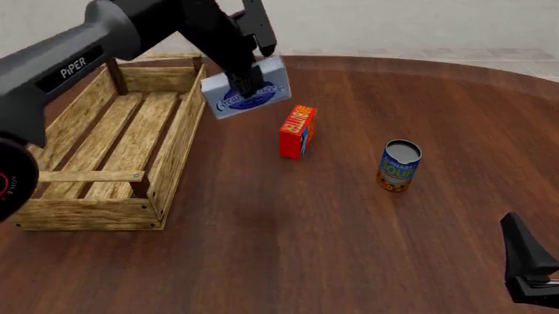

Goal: Pick up the cream cheese and put it in the tray.

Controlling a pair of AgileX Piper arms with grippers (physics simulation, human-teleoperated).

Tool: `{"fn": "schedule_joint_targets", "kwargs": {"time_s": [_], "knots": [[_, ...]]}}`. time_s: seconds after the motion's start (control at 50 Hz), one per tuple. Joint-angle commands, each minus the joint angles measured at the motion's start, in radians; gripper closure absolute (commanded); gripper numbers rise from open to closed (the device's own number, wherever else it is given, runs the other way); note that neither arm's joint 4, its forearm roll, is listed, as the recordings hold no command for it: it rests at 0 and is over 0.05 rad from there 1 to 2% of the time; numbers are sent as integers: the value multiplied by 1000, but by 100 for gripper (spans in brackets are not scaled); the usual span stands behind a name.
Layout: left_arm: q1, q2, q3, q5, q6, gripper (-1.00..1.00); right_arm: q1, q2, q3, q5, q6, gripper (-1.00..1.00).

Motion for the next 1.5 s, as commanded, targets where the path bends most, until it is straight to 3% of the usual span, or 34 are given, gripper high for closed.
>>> {"fn": "schedule_joint_targets", "kwargs": {"time_s": [0.02, 0.08, 0.16, 0.2, 0.3, 0.42, 0.46, 0.62, 0.66, 0.9, 1.1, 1.24, 1.34, 1.42, 1.46, 1.5], "knots": [[58, 84, -305, 137, -105, 100, -1, 0, 0, -1, 0, -100], [67, 77, -309, 124, -103, 100, -1, 0, 0, -1, 0, -100], [73, 4, -169, 56, -76, 100, -1, 0, 0, -2, 1, -100], [77, 27, -248, 107, -141, 100, -2, 0, 0, -3, 2, -100], [104, 3, -200, 80, -123, 100, -3, 0, 0, -4, 3, -100], [152, 8, -225, 104, -136, 100, -2, 0, 0, -3, 3, -100], [154, -17, -174, 77, -126, 100, -2, 0, 0, -3, 3, -100], [221, -19, -144, 68, -136, 100, -3, 0, 0, -3, 4, -100], [227, -49, -77, 37, -117, 100, -3, 0, 0, -4, 5, -100], [295, -97, 48, -20, -106, 100, -3, 0, 0, -4, 7, -100], [350, -114, 106, -49, -80, 100, -4, 0, 0, -4, 9, -100], [426, -78, 78, -41, -90, 100, -5, 0, 0, -5, 9, -100], [429, -86, 89, -42, -95, 100, -5, 0, 0, -5, 10, -100], [445, -83, 128, -68, -86, 100, -4, 0, 0, -5, 9, -100], [468, -92, 175, -92, -45, 100, -5, 0, 0, -5, 9, -100], [473, -87, 163, -87, -55, 100, -5, 0, 0, -5, 8, -100]]}}
